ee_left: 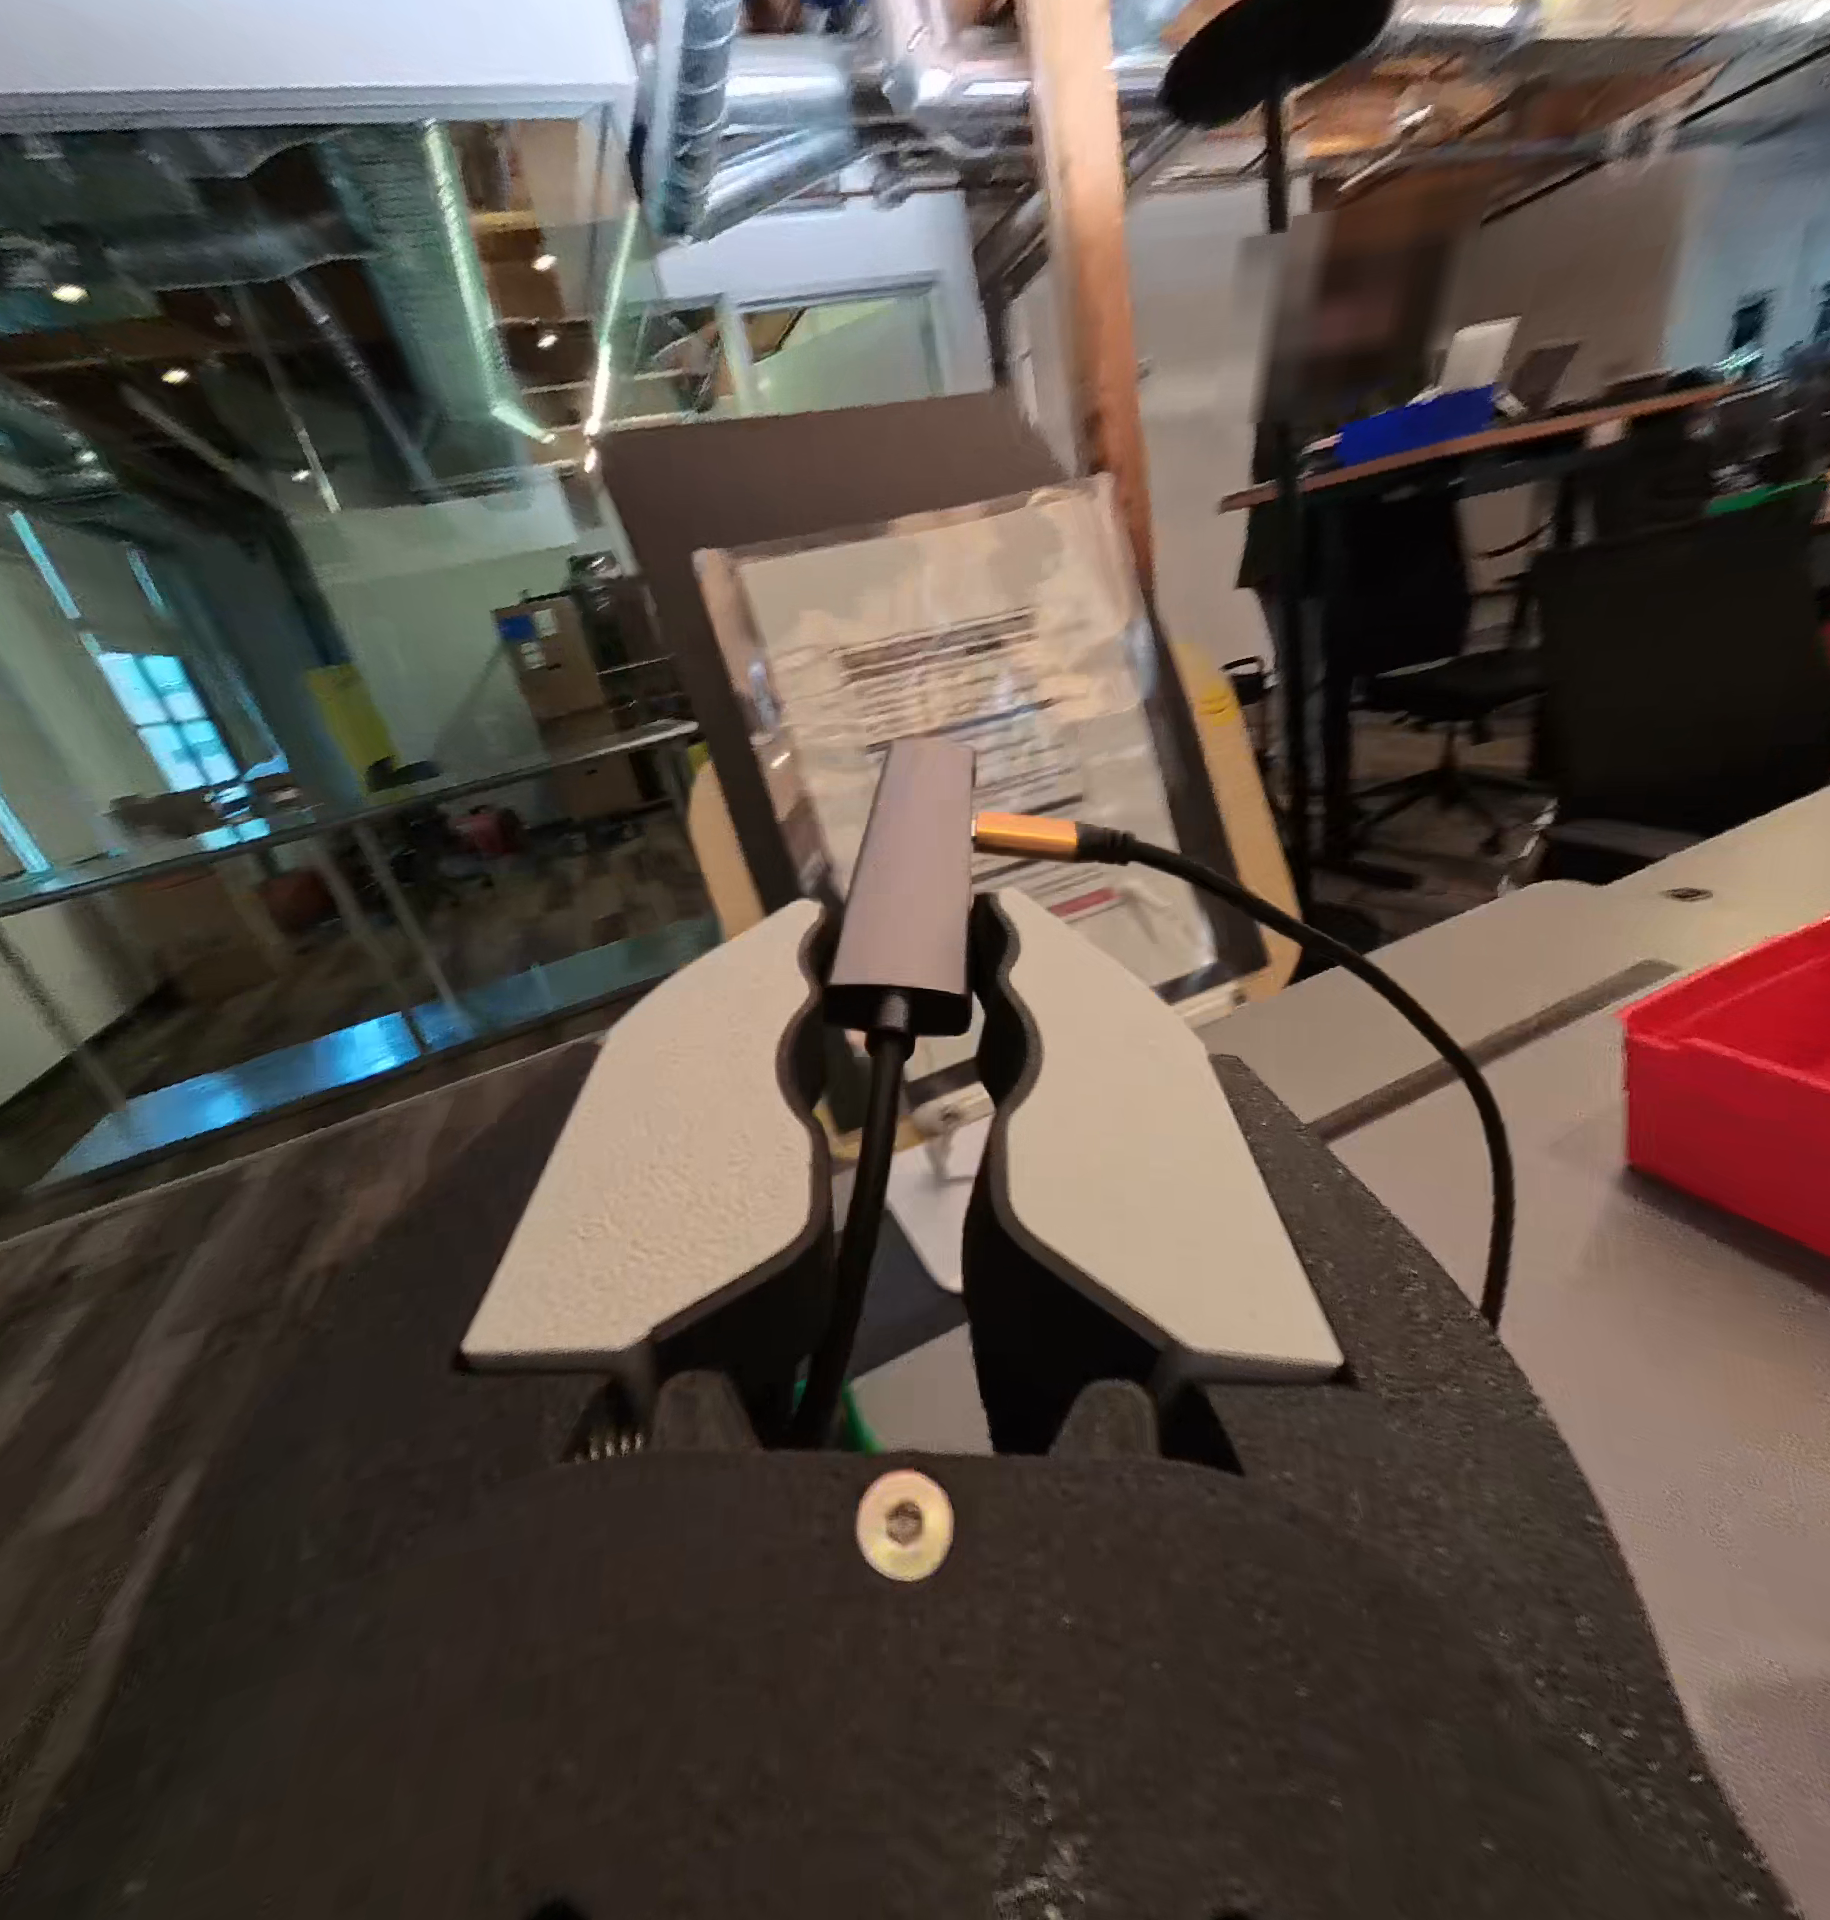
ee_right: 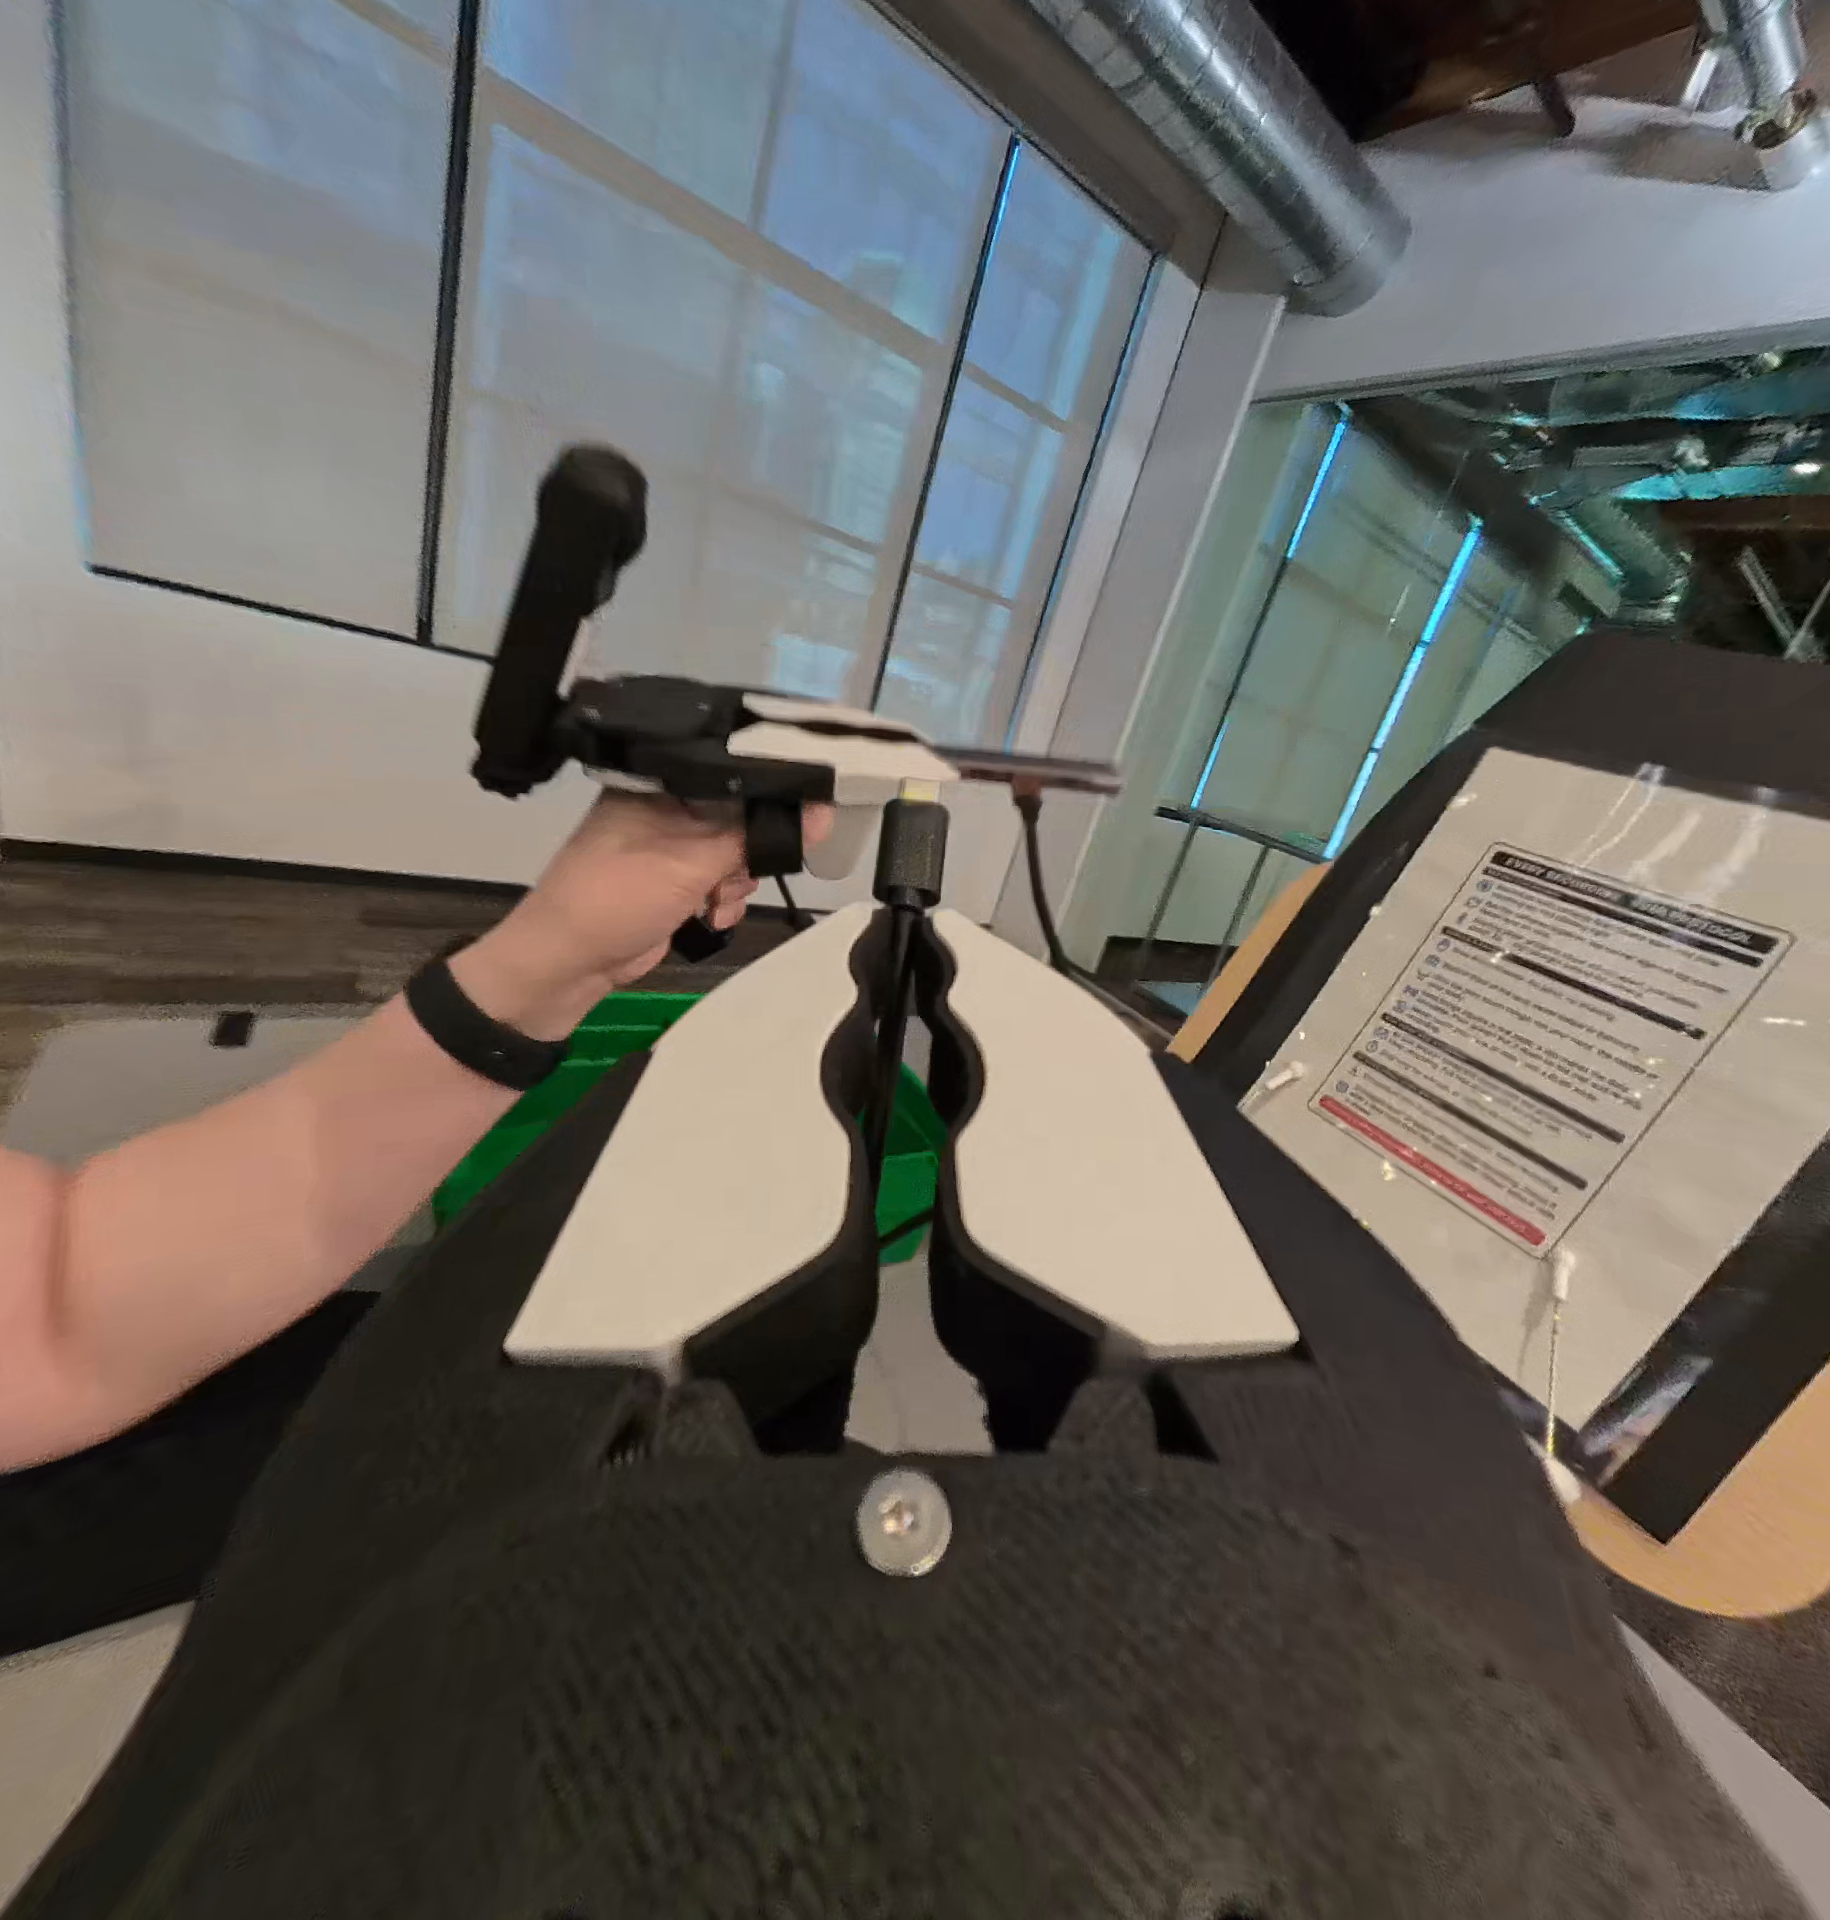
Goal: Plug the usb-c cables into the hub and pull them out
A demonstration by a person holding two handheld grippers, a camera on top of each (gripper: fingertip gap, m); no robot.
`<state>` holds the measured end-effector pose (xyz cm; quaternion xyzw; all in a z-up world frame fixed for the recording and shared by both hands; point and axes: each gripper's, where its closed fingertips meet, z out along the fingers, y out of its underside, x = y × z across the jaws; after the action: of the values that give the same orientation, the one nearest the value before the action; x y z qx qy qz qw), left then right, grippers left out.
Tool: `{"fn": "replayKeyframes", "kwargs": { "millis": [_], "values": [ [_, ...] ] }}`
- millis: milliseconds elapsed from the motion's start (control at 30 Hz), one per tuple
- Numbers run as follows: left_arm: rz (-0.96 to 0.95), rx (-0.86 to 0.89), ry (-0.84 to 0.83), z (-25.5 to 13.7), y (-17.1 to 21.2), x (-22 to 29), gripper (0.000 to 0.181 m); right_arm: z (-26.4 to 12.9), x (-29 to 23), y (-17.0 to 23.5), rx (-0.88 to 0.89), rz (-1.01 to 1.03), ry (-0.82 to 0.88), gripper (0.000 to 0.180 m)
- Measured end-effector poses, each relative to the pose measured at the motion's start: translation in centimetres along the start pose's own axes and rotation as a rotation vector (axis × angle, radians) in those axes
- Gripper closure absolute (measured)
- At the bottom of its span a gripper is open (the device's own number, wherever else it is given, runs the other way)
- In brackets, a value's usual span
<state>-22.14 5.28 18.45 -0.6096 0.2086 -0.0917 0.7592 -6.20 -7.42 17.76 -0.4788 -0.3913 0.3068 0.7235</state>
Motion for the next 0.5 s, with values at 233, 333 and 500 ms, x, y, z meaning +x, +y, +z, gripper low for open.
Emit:
{"fn": "replayKeyframes", "kwargs": {
  "millis": [233,333,500],
  "values": [
    [-0.129,0.021,-0.059,-2.4,-0.1,-5.0,0.157,-9.5,6.0,-3.2,-0.177,-0.068,0.136,0.176],
    [-0.178,0.056,-0.008,-2.9,-0.8,-4.8,0.157,-15.1,10.8,-0.6,-0.370,-0.153,0.309,0.175],
    [-0.152,0.064,0.041,-2.9,-1.5,-3.2,0.157,-22.6,16.8,4.6,-0.540,-0.063,0.491,0.175]
  ]
}}
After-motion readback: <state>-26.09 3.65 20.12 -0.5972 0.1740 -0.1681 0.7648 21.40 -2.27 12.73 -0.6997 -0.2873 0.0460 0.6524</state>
